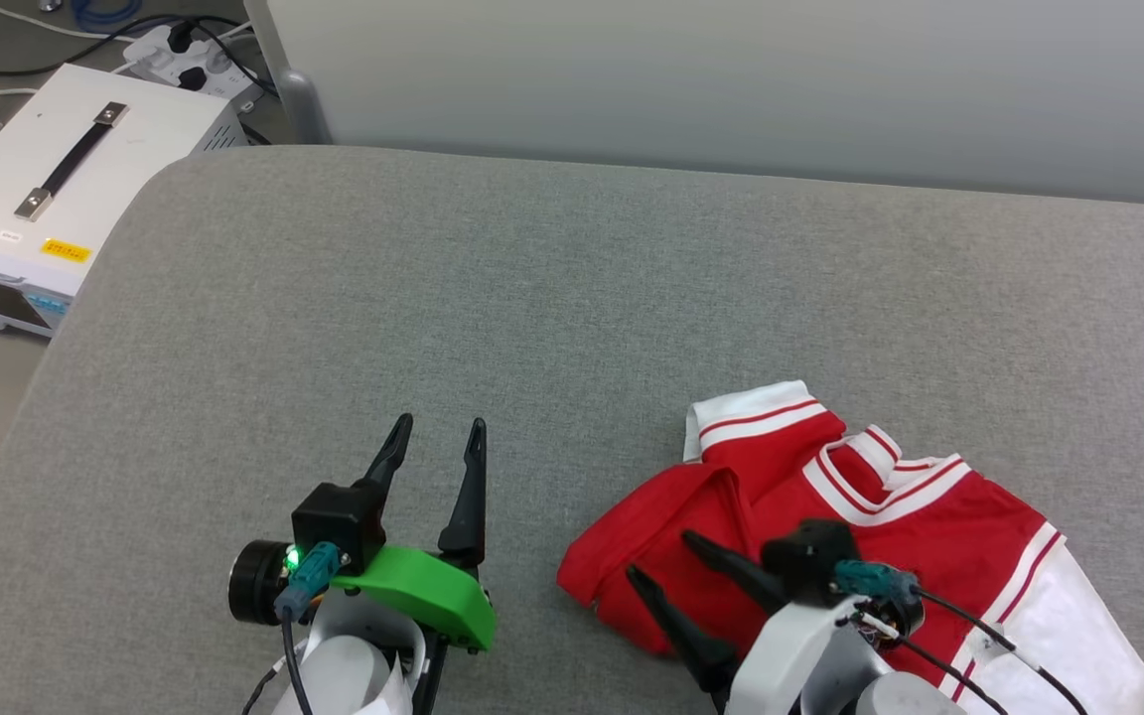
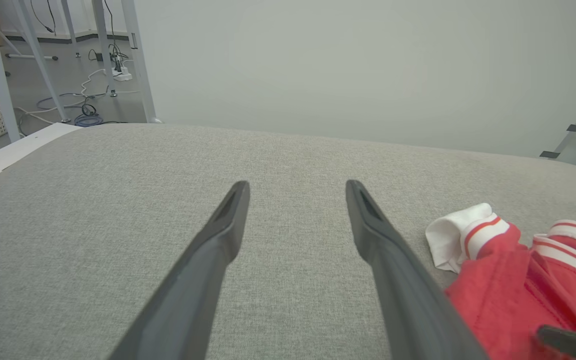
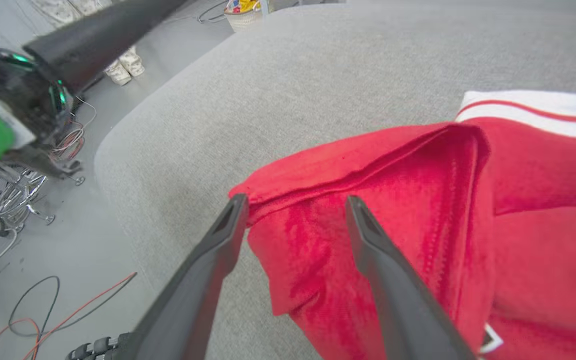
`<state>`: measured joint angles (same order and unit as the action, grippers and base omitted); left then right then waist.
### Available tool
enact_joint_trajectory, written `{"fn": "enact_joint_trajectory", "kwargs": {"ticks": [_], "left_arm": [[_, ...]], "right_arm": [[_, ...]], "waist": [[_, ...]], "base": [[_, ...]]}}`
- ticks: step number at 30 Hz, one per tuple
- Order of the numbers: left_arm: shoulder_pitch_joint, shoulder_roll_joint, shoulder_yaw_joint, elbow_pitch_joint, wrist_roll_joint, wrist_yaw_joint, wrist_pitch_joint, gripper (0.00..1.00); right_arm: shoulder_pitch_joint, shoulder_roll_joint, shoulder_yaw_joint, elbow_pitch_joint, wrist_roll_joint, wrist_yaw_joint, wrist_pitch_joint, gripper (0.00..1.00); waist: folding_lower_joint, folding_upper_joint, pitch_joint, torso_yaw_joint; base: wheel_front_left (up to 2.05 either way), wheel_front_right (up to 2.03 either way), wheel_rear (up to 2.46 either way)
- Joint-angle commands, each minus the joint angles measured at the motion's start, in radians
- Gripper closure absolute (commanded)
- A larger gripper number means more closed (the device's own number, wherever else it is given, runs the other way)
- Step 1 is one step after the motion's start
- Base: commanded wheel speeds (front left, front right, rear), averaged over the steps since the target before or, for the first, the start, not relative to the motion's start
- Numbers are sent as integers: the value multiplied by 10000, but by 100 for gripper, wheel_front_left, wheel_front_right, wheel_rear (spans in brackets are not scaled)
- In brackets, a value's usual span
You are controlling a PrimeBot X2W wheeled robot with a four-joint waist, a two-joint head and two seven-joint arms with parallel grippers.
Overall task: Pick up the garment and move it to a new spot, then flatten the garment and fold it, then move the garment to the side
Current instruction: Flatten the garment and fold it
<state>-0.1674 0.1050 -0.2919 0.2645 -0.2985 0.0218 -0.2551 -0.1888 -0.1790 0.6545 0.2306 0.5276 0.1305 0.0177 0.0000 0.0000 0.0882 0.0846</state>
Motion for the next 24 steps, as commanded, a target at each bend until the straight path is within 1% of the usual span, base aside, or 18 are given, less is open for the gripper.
{"fn": "enact_joint_trajectory", "kwargs": {"ticks": [1, 5, 10, 15, 20, 24], "left_arm": [[102, 87, -7, 14, -89, 25, -51, 0], [207, 146, 12, 24, -132, 72, -36, 0], [292, 223, -4, -25, -163, 126, 45, 0], [308, 295, -44, -143, -168, 156, 119, 0], [305, 369, -79, -249, -170, 194, 169, 0], [366, 448, -94, -312, -184, 221, 222, 0]], "right_arm": [[213, -4, -114, -235, -125, 2, -328, 0], [630, 50, -704, -994, -528, 2, -1015, 0], [1155, 391, -2255, -1769, -1392, 2, -1355, 0], [1598, 680, -4098, -2382, -2229, 2, -1253, 0], [2139, 814, -6083, -3017, -2889, 2, -940, 0], [2604, 876, -7077, -3563, -3242, 2, -617, 0]], "waist": [[0, 0, -64, -49], [0, 0, -252, -164], [0, 0, -431, -291], [0, 0, -456, -391], [0, 0, -449, -481], [0, 0, -495, -632]], "base": [[0, 0, 0], [0, 0, 0], [0, 0, 0], [0, 0, 0], [0, 0, 0], [0, 0, 0]]}}
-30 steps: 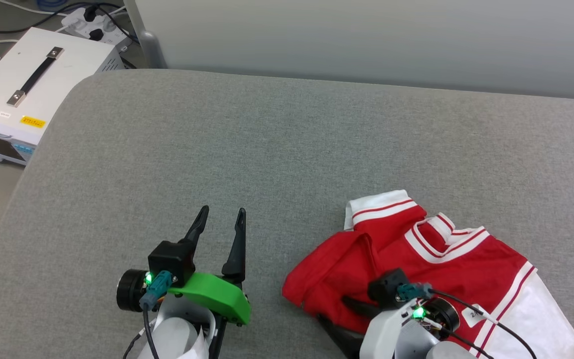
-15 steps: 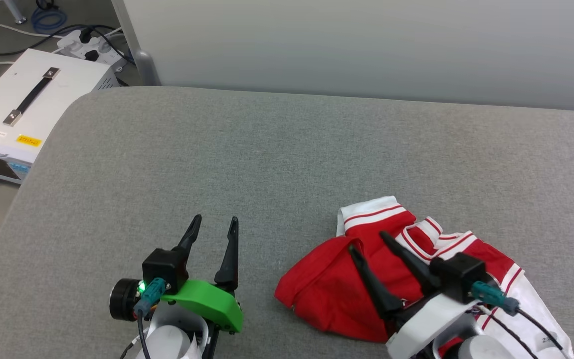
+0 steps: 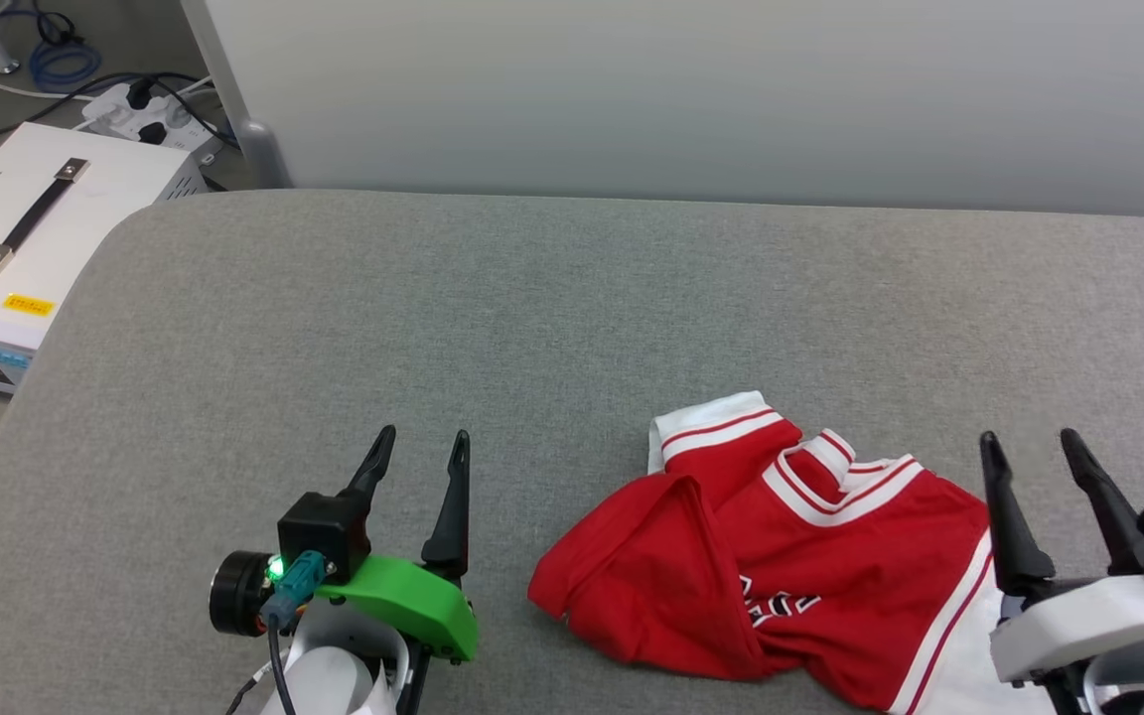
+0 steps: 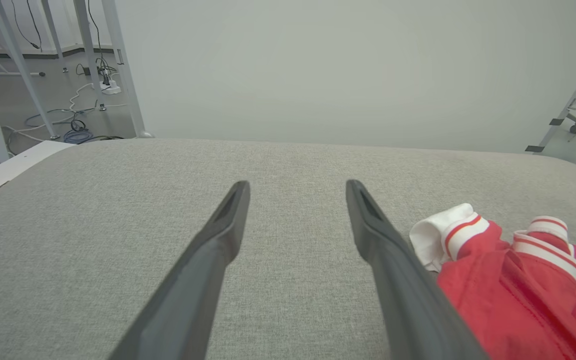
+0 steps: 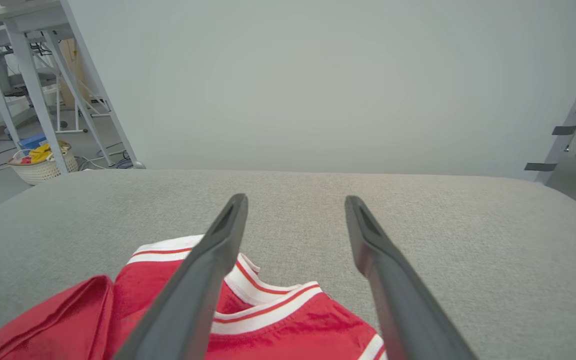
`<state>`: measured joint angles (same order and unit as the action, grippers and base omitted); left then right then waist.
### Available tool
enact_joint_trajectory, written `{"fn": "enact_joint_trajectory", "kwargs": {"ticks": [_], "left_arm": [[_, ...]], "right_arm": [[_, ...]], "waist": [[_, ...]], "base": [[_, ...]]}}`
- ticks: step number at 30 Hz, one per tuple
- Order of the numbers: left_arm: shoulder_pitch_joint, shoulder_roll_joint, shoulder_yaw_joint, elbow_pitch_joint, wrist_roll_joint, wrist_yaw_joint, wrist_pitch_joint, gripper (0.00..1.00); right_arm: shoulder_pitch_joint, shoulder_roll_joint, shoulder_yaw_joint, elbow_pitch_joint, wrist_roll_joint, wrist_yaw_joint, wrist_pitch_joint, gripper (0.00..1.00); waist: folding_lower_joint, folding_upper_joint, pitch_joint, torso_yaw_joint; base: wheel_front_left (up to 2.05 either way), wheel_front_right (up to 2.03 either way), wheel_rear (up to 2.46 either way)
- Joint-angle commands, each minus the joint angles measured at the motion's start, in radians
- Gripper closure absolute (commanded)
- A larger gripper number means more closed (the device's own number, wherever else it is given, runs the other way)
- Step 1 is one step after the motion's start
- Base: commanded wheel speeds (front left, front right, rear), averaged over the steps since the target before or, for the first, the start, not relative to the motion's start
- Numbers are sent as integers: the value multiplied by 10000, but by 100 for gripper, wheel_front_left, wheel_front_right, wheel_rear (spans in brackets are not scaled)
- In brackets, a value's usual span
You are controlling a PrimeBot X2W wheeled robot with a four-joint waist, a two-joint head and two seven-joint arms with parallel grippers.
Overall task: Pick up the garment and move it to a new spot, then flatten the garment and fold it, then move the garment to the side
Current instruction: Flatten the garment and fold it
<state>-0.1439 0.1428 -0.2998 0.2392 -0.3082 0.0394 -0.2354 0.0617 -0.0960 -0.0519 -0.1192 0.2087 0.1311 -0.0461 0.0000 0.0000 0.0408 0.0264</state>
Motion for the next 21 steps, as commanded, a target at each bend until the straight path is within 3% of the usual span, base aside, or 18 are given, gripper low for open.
{"fn": "enact_joint_trajectory", "kwargs": {"ticks": [1, 8, 14, 21], "left_arm": [[146, 90, -35, -79, -87, 41, 55, 0], [2, 291, -329, -184, -96, -182, 782, 0], [-607, 489, -1360, -144, -459, -1182, 3390, 0], [-1098, 1036, -2444, -278, -989, -1592, 6196, 0]], "right_arm": [[232, 57, -195, -206, -122, -4, 116, 0], [819, 220, -878, -996, -313, -4, 633, 0], [918, 352, -890, -1243, -294, -4, 808, 0], [769, 423, -752, -1241, -175, -4, 898, 0]], "waist": [[0, 0, -34, -85], [0, 0, 54, -311], [0, 0, 191, -431], [0, 0, 470, -647]], "base": [[0, 0, 0], [0, 0, 0], [0, 0, 0], [0, 0, 0]]}}
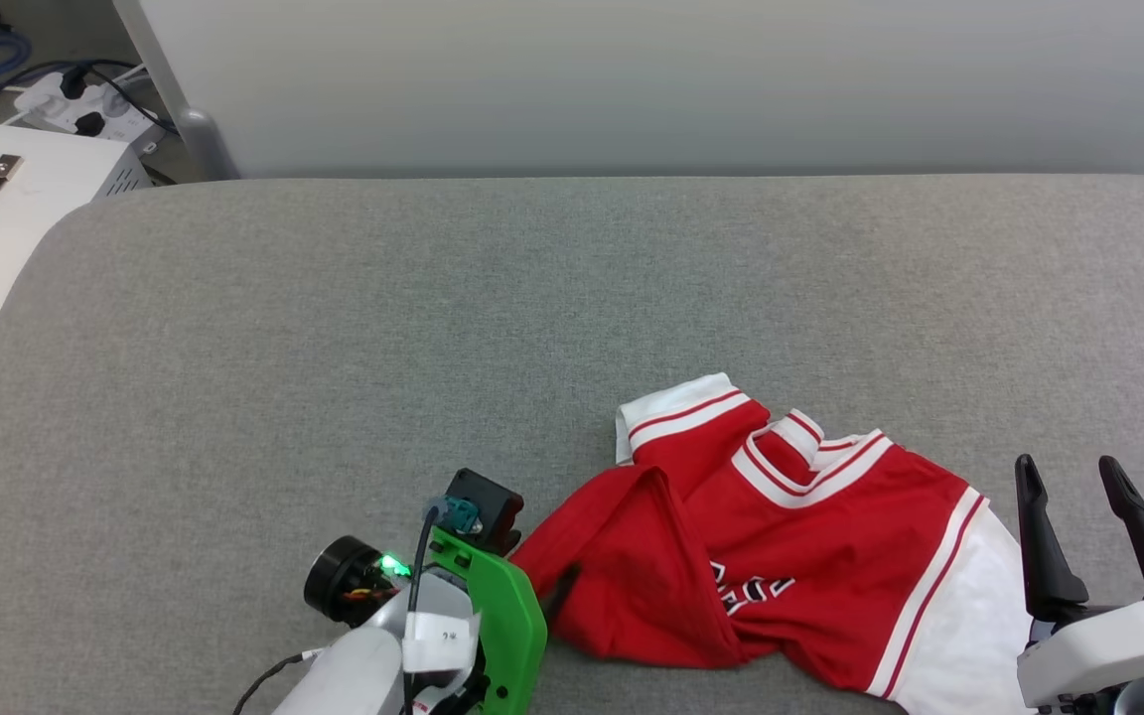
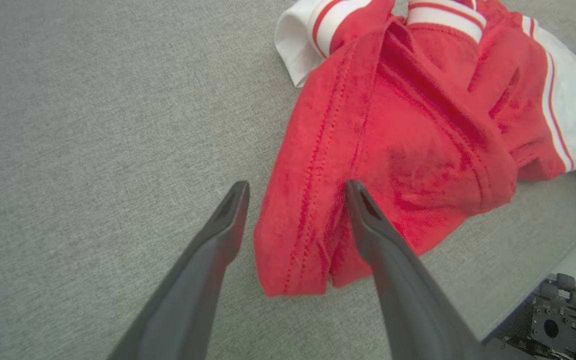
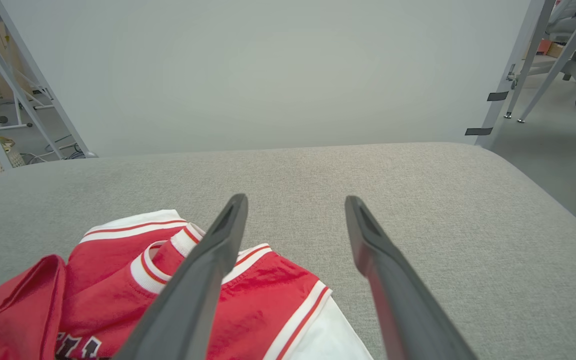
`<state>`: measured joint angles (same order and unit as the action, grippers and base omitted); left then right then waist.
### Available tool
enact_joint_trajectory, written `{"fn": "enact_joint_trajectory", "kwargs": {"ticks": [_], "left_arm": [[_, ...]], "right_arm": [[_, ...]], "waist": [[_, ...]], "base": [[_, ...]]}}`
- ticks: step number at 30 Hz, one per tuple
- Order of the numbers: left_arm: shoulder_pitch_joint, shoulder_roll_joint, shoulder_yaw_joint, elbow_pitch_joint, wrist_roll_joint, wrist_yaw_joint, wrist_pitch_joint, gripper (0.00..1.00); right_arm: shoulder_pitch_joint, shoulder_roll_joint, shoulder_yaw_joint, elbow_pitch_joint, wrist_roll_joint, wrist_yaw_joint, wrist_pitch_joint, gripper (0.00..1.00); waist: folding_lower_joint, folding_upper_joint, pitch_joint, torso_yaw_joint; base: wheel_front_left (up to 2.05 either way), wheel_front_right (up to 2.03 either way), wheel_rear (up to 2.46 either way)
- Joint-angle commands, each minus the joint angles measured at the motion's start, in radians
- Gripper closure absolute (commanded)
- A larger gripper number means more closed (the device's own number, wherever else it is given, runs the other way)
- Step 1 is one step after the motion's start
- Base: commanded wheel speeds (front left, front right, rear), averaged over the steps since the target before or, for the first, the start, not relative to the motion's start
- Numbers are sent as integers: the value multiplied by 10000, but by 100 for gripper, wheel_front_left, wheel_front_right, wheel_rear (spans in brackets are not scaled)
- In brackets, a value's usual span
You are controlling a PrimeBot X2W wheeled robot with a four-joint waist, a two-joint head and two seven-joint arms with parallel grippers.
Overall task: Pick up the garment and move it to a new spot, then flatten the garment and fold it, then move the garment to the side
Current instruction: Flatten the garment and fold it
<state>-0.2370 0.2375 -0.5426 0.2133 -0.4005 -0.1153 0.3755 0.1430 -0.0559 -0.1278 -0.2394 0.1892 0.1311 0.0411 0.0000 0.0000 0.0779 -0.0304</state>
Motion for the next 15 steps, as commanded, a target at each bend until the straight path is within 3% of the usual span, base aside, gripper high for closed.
{"fn": "enact_joint_trajectory", "kwargs": {"ticks": [1, 5, 6, 8, 15], "left_arm": [[-213, 159, -116, 17, -135, -62, 373, 0], [-456, 439, -491, 67, -376, -111, 1153, 0], [-539, 485, -541, 26, -412, -118, 1128, 41], [-653, 554, -585, -11, -399, -125, 948, 100], [-709, 769, -667, -308, -206, -99, 193, 100]], "right_arm": [[-65, 28, 20, -32, 39, -4, 25, 0], [-176, 43, 8, 25, 87, -4, 9, 0], [-195, 46, -10, 38, 89, -4, -4, 0], [-210, 50, -32, 58, 86, -4, -15, 0], [-124, 54, -240, 132, 101, -4, -12, 0]], "waist": [[0, 0, 145, -109], [0, 0, 312, -260], [0, 0, 346, -294], [0, 0, 384, -341], [0, 0, 226, -182]], "base": [[0, 0, 0], [0, 0, 0], [0, 0, 0], [0, 0, 0], [0, 0, 0]]}}
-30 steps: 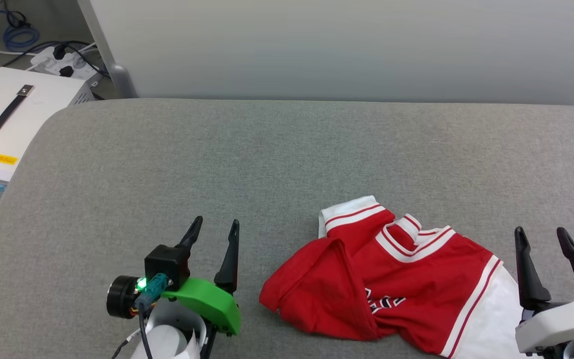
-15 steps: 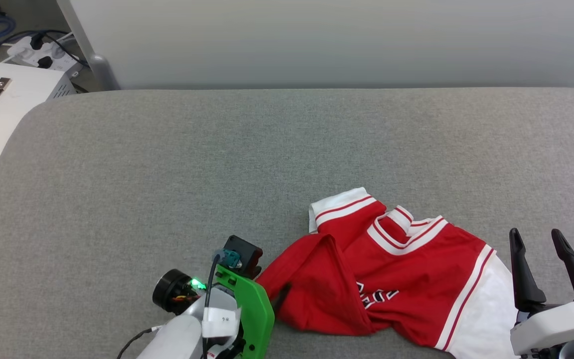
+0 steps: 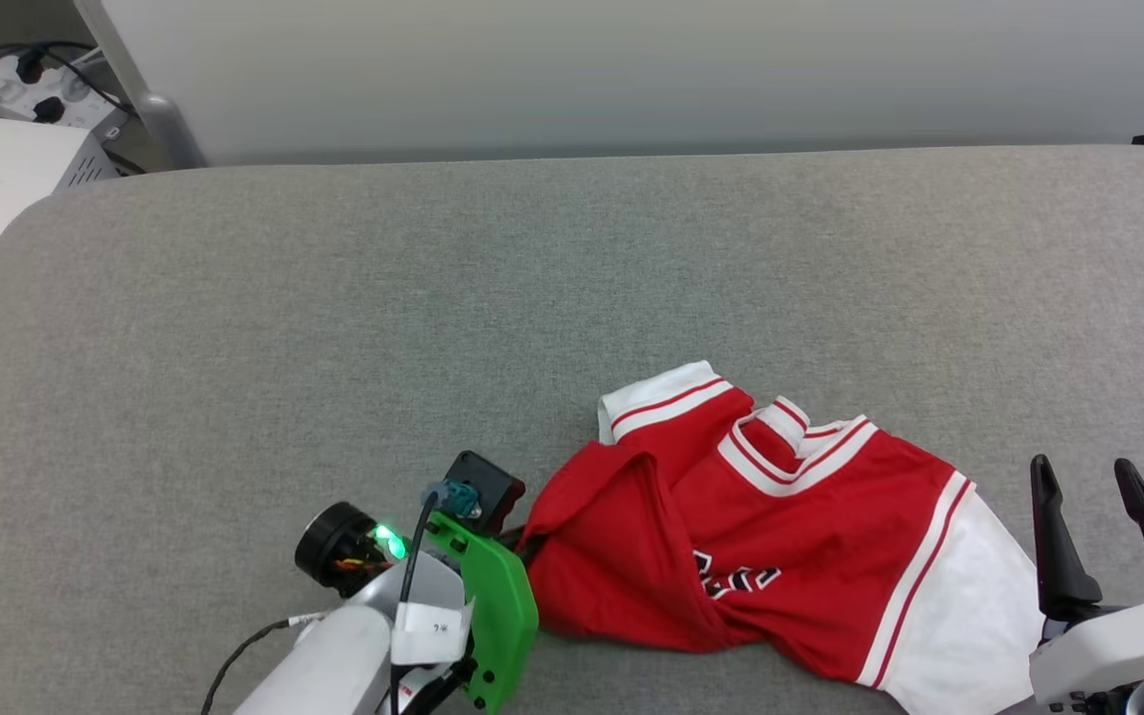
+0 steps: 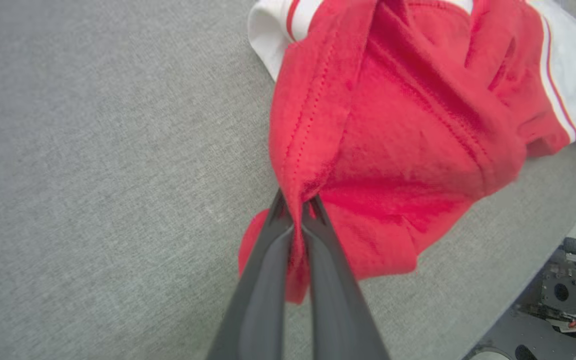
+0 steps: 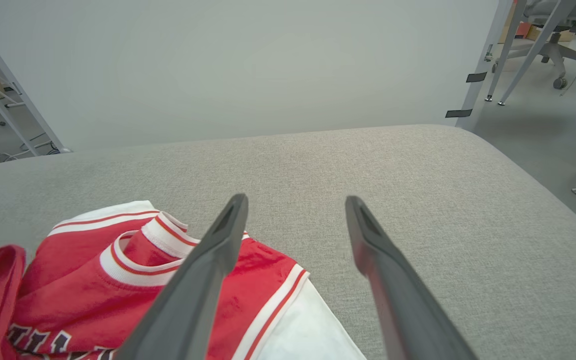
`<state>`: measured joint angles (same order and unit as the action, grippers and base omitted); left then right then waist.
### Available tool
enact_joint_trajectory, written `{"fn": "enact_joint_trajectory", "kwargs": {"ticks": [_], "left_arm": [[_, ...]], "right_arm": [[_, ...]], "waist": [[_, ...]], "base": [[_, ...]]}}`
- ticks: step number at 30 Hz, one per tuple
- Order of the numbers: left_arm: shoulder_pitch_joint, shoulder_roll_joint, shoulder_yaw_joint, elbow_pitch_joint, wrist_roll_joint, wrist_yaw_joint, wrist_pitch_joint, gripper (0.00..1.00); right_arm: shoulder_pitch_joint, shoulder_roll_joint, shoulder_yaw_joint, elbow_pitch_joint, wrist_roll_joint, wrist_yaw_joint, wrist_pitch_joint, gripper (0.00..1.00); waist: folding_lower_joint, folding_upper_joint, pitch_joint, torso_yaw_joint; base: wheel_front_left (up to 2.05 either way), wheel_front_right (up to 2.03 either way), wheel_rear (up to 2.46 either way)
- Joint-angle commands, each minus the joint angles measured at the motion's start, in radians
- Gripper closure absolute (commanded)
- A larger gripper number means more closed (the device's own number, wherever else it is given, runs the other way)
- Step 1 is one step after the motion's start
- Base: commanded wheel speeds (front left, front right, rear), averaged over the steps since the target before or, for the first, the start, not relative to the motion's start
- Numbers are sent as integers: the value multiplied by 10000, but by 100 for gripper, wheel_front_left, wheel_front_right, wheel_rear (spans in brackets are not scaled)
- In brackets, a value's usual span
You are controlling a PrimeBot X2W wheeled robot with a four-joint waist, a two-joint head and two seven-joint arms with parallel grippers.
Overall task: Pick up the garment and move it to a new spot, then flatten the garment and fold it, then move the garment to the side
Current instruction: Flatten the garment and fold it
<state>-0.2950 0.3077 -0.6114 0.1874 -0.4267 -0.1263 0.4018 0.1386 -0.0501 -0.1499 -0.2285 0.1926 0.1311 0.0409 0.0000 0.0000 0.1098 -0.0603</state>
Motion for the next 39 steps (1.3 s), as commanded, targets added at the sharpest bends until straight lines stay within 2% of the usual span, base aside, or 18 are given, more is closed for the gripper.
{"fn": "enact_joint_trajectory", "kwargs": {"ticks": [1, 7, 14, 18, 25, 26, 27, 29, 35, 39], "left_arm": [[-79, 112, 43, -177, 119, 61, -232, 100], [842, 408, 122, -1161, 225, 486, -789, 100], [2823, 771, -498, -1715, 36, 797, -321, 100], [3383, 662, -798, -1238, -105, 829, -249, 100], [3319, -160, -824, 78, -357, 911, -995, 100], [3278, -288, -769, 198, -390, 963, -1164, 80], [3210, -397, -731, 306, -359, 1021, -1377, 0], [3116, -577, -612, 352, -351, 1121, -1821, 0], [3191, -813, -45, -298, -148, 1882, -3242, 0], [3038, -739, 44, -899, 79, 2028, -3624, 0]], "right_arm": [[-49, -3, -52, 25, 68, -4, 22, 0], [144, -2, -212, -46, -40, -4, 210, 0], [347, -2, -218, -112, -94, -4, 404, 0], [398, -2, -158, -113, -124, -4, 442, 0], [342, -1, -59, -119, -212, -4, 487, 0], [339, -1, -71, -121, -215, -4, 480, 0], [338, -1, -78, -126, -225, -4, 475, 0], [338, -1, -98, -121, -227, -4, 481, 0], [384, -1, -143, -114, -271, -4, 500, 0], [390, -1, -162, -111, -232, -4, 519, 0]], "waist": [[0, 0, -148, 197], [0, 0, -507, 706], [0, 0, -794, 1190], [0, 0, -832, 1260], [0, 0, -730, 1161], [0, 0, -728, 1143], [0, 0, -727, 1121], [0, 0, -745, 1078], [0, 0, -916, 935], [0, 0, -967, 902]], "base": [[0, 0, 0], [0, 0, 0], [0, 0, 0], [0, 0, 0], [0, 0, 0], [0, 0, 0], [0, 0, 0], [0, 0, 0], [0, 0, 0], [0, 0, 0]]}}
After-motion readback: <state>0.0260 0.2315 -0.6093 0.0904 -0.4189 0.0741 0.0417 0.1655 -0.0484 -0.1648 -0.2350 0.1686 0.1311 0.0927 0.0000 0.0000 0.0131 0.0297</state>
